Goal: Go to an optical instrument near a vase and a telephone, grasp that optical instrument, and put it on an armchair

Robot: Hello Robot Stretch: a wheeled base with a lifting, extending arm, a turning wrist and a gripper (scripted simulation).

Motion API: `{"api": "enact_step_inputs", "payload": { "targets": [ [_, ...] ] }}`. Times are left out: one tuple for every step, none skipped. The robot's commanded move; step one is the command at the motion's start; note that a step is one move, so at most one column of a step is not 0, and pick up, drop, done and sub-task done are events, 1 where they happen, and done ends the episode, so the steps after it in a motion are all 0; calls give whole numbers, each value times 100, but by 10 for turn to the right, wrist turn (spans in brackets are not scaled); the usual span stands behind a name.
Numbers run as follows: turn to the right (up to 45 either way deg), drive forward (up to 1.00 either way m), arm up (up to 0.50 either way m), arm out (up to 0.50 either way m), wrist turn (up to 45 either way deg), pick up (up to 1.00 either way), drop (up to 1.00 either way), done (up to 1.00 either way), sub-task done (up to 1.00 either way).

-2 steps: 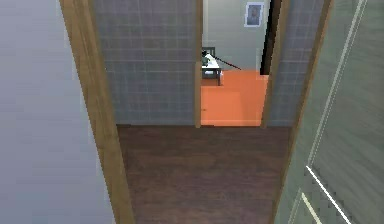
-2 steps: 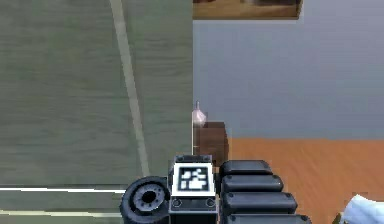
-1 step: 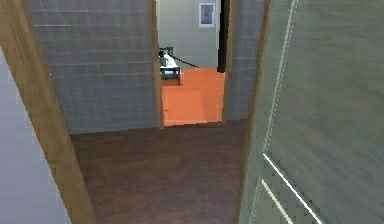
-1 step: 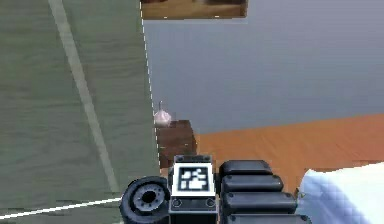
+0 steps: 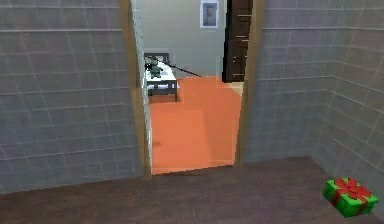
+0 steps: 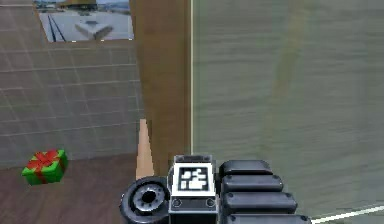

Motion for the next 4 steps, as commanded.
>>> {"api": "enact_step_inputs", "payload": {
  "targets": [
    [360,0,0,0,0,0,0,0,0],
    [0,5,0,0,0,0,0,0,0],
    [-330,0,0,0,0,0,0,0,0],
    [0,100,0,0,0,0,0,0,0]
  ]
}}
